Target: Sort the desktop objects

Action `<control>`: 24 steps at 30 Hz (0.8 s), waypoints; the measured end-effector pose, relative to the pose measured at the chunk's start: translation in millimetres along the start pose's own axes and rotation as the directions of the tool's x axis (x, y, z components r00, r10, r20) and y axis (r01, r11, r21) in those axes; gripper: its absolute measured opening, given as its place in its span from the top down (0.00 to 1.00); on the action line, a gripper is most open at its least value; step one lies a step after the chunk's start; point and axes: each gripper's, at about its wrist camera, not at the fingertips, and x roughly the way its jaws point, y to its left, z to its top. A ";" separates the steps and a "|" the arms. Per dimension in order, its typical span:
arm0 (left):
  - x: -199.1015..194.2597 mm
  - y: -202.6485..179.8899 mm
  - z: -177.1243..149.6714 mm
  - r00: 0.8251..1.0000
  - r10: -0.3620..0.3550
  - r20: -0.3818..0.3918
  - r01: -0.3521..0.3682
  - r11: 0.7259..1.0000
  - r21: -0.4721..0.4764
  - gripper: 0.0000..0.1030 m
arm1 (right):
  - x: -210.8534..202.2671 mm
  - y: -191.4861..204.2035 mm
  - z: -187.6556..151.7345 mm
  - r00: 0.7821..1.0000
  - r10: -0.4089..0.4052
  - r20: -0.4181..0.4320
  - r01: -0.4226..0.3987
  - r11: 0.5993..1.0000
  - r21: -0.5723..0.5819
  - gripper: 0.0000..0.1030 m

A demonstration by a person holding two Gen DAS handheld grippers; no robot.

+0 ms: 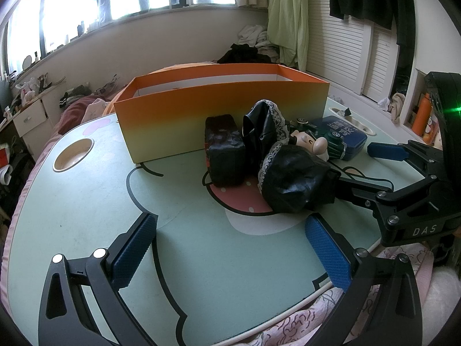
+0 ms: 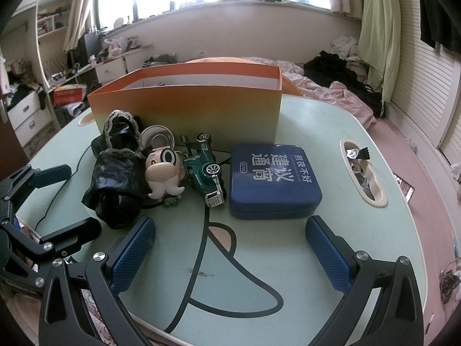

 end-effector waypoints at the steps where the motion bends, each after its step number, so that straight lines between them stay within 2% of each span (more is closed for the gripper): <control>1: 0.0 0.1 0.0 1.000 0.000 0.000 0.000 1.000 0.000 0.00 | 0.0 -0.1 -0.1 1.000 0.000 0.000 0.000 1.000 0.000 0.00; 9: -2.6 -2.3 -0.5 1.000 -0.005 0.006 0.005 1.000 0.005 0.03 | 1.9 -0.4 0.9 1.000 0.002 0.002 -0.002 1.000 0.002 0.00; 11: -7.6 -3.2 -0.3 1.000 -0.001 0.027 0.001 1.000 0.008 0.24 | -0.2 0.2 3.9 1.000 0.006 0.005 -0.006 1.000 0.002 0.00; 14: -18.1 -7.3 1.2 0.998 -0.012 0.068 0.010 1.000 0.029 0.38 | -1.6 -1.1 5.7 1.000 0.010 0.013 -0.010 1.000 0.008 0.00; 17: -22.7 -13.7 8.3 0.996 -0.048 0.081 0.043 0.997 0.057 0.43 | -4.8 -4.3 6.0 0.999 0.030 0.029 -0.031 0.999 0.032 0.00; 20: -23.1 -17.3 19.5 0.993 -0.078 0.086 0.072 0.995 0.066 0.43 | -9.4 -11.4 5.6 0.997 0.053 0.053 -0.056 0.996 0.076 0.00; 24: -16.9 -18.7 37.6 0.990 -0.120 0.079 0.119 0.993 0.021 0.43 | -12.0 -18.2 5.7 0.994 0.077 0.074 -0.085 0.990 0.110 0.00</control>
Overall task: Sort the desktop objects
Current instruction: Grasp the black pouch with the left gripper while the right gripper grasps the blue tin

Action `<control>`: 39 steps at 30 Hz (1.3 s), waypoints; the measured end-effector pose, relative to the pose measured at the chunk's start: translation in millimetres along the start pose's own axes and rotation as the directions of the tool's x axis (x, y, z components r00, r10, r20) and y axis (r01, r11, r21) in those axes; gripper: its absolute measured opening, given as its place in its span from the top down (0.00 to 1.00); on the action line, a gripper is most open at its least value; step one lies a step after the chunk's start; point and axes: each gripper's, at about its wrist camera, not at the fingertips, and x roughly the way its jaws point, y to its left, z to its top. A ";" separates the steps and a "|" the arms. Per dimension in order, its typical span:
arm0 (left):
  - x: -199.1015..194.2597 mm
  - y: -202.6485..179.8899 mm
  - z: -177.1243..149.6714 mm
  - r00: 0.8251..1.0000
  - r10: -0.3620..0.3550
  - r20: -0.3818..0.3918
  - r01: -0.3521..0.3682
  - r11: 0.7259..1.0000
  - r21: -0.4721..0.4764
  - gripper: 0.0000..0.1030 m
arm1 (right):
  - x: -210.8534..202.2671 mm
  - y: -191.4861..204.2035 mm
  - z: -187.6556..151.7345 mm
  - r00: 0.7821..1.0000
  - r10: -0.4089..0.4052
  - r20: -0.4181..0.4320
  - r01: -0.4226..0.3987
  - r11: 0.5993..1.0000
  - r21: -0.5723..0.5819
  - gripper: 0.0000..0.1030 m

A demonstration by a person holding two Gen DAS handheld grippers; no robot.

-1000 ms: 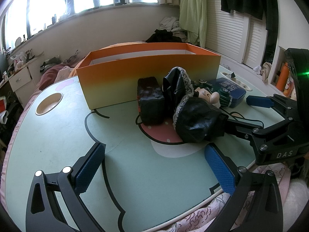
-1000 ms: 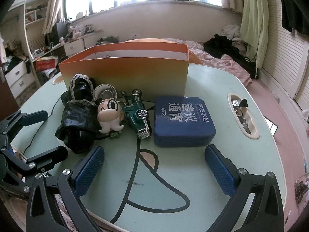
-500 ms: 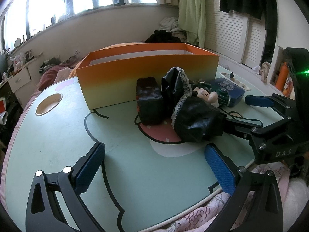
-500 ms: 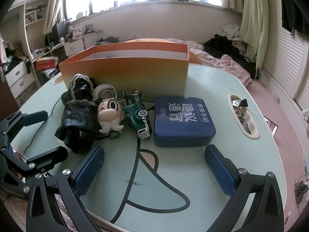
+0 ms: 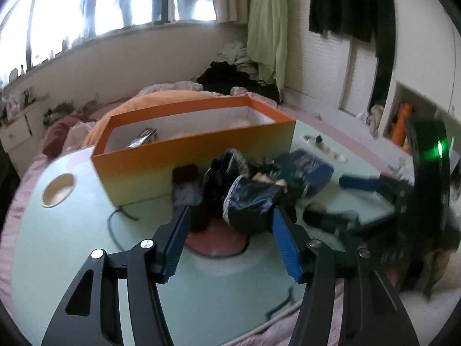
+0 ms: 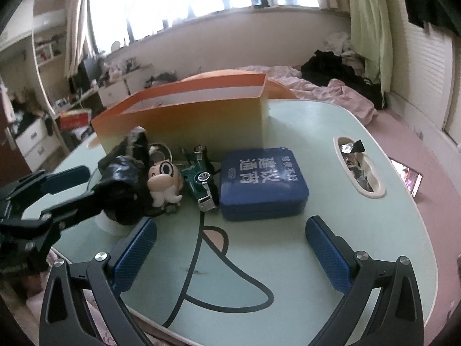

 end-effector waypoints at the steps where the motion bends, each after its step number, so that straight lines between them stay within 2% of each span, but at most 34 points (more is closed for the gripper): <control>1: 2.7 -1.9 4.5 1.000 -0.020 0.002 0.020 1.000 -0.003 0.39 | -0.8 0.1 0.1 1.000 0.001 0.000 -0.001 1.000 0.000 0.00; 2: 4.5 -4.9 6.5 1.000 -0.018 0.001 0.018 1.000 0.007 0.35 | -0.7 0.6 0.3 1.000 -0.001 0.000 0.001 1.000 -0.002 0.00; 5: 9.3 -13.4 10.2 1.000 -0.015 -0.002 0.015 0.999 0.041 0.35 | -0.9 0.5 0.1 1.000 0.001 0.001 -0.001 1.000 0.000 0.00; 8: 11.1 -16.5 14.0 0.998 -0.067 -0.001 0.067 0.997 0.042 0.35 | -0.8 0.6 -0.1 1.000 0.000 0.001 0.000 1.000 -0.002 0.00; 11: 22.0 -18.2 13.3 0.994 -0.096 -0.043 0.098 0.994 0.045 0.36 | -0.8 0.3 -0.1 1.000 0.002 0.002 -0.002 1.000 0.000 0.00; 12: 25.1 -17.4 11.8 0.995 -0.084 -0.056 0.086 0.995 0.040 0.41 | -0.8 0.2 -0.2 1.000 0.002 0.002 -0.002 1.000 0.000 0.00; 13: 26.8 -15.8 10.6 0.995 -0.079 -0.063 0.081 0.996 0.033 0.56 | -0.7 0.3 -0.2 1.000 0.001 0.002 -0.001 1.000 -0.001 0.00; 16: 17.6 -9.5 6.7 0.993 -0.113 -0.044 0.114 0.993 0.018 0.65 | -1.4 -0.2 -0.4 1.000 0.001 0.002 -0.001 1.000 -0.001 0.00; 20: -5.4 -3.4 -2.9 0.989 -0.148 -0.025 0.149 0.989 0.019 0.68 | -2.3 -2.3 0.1 1.000 0.011 0.012 -0.011 1.000 0.015 0.00; 24: -20.0 -7.2 -20.0 0.983 -0.176 -0.053 0.179 0.983 0.042 0.67 | -7.7 -14.3 -0.6 0.998 0.047 0.049 -0.051 0.995 0.086 0.01; 25: -20.6 -8.9 -24.4 0.982 -0.178 -0.057 0.181 0.982 0.045 0.62 | -9.6 -18.4 -0.9 0.997 0.052 0.060 -0.059 0.992 0.107 0.03; 26: -21.0 -11.1 -28.0 0.984 -0.173 -0.049 0.175 0.983 0.052 0.54 | -11.4 -22.7 -0.1 0.996 0.059 0.072 -0.068 0.989 0.128 0.08; 27: -20.0 -12.7 -28.5 0.984 -0.174 -0.049 0.177 0.983 0.055 0.49 | -12.9 -26.3 1.6 0.995 0.064 0.080 -0.076 0.987 0.143 0.13; 29: -17.1 -17.2 -27.6 0.985 -0.162 -0.051 0.165 0.984 0.063 0.35 | -15.6 -30.1 6.4 0.995 0.051 0.090 -0.065 0.986 0.155 0.19; 34: -10.3 -28.6 -29.5 0.995 -0.087 -0.052 0.093 0.987 0.129 0.34 | -15.3 -27.5 25.0 0.997 -0.056 0.054 0.049 0.991 0.124 0.22; 37: -4.9 -25.5 -31.4 0.998 -0.045 -0.053 0.052 0.990 0.132 0.34 | -1.2 -24.1 33.9 0.993 -0.110 -0.042 0.113 0.990 0.079 0.24; 39: -0.2 -21.6 -30.7 0.999 -0.015 -0.052 0.022 0.992 0.124 0.42 | 5.5 -24.4 35.1 0.990 -0.111 -0.087 0.117 0.992 0.056 0.25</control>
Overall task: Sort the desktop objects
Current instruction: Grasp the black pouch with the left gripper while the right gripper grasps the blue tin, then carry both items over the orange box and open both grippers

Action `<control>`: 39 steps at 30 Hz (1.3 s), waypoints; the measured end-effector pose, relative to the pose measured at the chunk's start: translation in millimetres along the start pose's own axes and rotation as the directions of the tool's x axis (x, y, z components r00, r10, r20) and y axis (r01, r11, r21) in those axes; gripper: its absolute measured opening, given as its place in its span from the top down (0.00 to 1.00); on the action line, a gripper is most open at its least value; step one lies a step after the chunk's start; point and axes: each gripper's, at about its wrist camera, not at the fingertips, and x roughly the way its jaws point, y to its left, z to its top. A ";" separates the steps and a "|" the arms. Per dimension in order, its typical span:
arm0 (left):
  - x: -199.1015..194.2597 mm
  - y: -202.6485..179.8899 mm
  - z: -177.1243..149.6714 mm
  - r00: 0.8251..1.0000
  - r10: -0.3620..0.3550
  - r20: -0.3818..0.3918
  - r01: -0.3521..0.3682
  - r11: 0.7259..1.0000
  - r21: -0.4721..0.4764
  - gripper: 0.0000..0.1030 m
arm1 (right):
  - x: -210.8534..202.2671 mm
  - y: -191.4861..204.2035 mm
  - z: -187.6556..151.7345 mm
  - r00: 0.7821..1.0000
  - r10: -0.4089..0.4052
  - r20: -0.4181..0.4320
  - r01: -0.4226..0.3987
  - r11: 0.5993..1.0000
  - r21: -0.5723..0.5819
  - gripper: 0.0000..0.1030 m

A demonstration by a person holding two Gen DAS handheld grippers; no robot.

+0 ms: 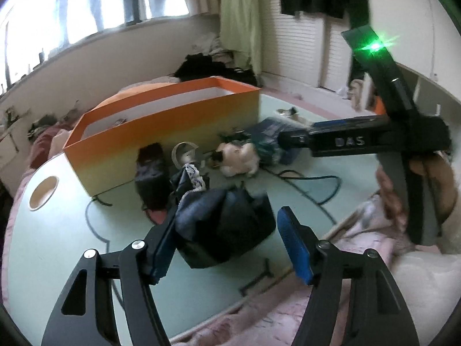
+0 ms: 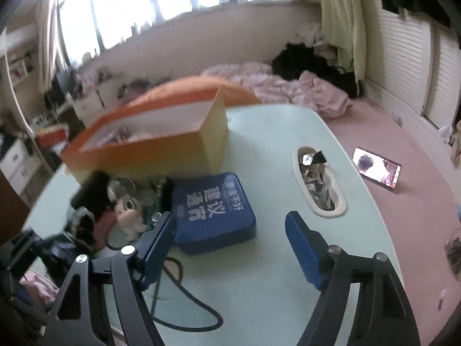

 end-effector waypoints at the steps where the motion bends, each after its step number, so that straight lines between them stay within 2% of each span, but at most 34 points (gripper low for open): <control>1: 1.9 2.8 -1.5 1.000 0.028 -0.002 -0.028 1.000 -0.005 0.51 | 0.7 0.2 0.5 1.000 0.007 -0.005 -0.008 1.000 -0.005 0.26; 7: 3.4 6.2 -1.6 1.000 0.020 -0.004 -0.020 0.999 -0.028 0.52 | 20.1 13.4 15.3 0.997 -0.026 -0.075 0.019 0.996 -0.090 0.26; 9: 2.6 6.2 -1.5 1.000 0.019 -0.004 -0.019 0.999 -0.025 0.52 | 35.8 17.7 14.4 0.990 -0.033 -0.137 0.018 0.993 -0.114 0.27; 10: 2.2 6.8 -1.6 1.000 0.015 -0.002 -0.015 1.000 -0.028 0.52 | 35.9 21.8 12.6 0.992 -0.055 -0.111 0.039 0.989 -0.143 0.29; 11: 1.5 7.6 -1.8 1.000 0.013 0.000 -0.013 0.999 -0.030 0.53 | 34.1 24.7 11.3 0.994 -0.050 -0.097 0.036 0.989 -0.144 0.35; 15: -2.6 13.1 -1.2 1.000 -0.006 0.014 0.007 0.999 -0.049 0.61 | 24.4 24.4 7.9 0.998 0.002 -0.065 -0.010 0.994 -0.112 0.35; 21: -23.7 17.7 7.2 0.996 -0.003 0.089 0.008 0.998 -0.062 0.65 | -14.8 12.7 6.0 0.995 0.041 0.089 -0.039 0.999 -0.024 0.35; 24: -35.2 16.0 22.1 0.989 -0.004 0.146 0.011 0.999 -0.045 0.65 | -33.6 18.5 20.5 0.984 0.083 0.156 -0.082 0.997 -0.014 0.35; 27: -42.7 26.6 45.5 0.976 0.008 0.216 0.008 0.997 -0.074 0.65 | -41.2 35.4 40.9 0.978 0.130 0.162 -0.122 0.991 -0.055 0.35; 28: -45.7 34.9 57.7 0.967 0.017 0.254 0.008 0.995 -0.099 0.65 | -40.3 40.2 48.1 0.977 0.143 0.159 -0.135 0.989 -0.063 0.35; 30: -44.3 47.7 74.8 0.960 0.036 0.277 -0.004 0.993 -0.118 0.65 | -32.2 53.5 68.6 0.974 0.171 0.149 -0.161 0.984 -0.076 0.35; 32: -35.2 65.2 91.8 0.954 0.080 0.289 -0.031 0.985 -0.170 0.60 | -16.0 58.6 88.2 0.975 0.183 0.124 -0.176 0.982 -0.069 0.35; 33: -28.7 73.6 97.2 0.955 0.073 0.287 -0.017 0.981 -0.192 0.56 | -6.3 61.5 95.2 0.977 0.185 0.107 -0.180 0.982 -0.057 0.35; 35: -6.5 95.9 102.7 0.962 0.083 0.260 -0.009 0.961 -0.275 0.25 | 19.1 61.7 106.5 0.983 0.173 0.068 -0.172 0.985 -0.023 0.35; 37: 13.3 107.7 99.3 0.973 0.092 0.213 -0.022 0.950 -0.310 0.24 | 39.6 58.5 109.8 0.987 0.160 0.021 -0.160 0.987 0.006 0.35; 39: 26.7 109.8 91.8 0.981 0.118 0.151 -0.069 0.953 -0.295 0.24 | 48.2 52.6 106.8 0.986 0.168 0.001 -0.168 0.985 0.045 0.34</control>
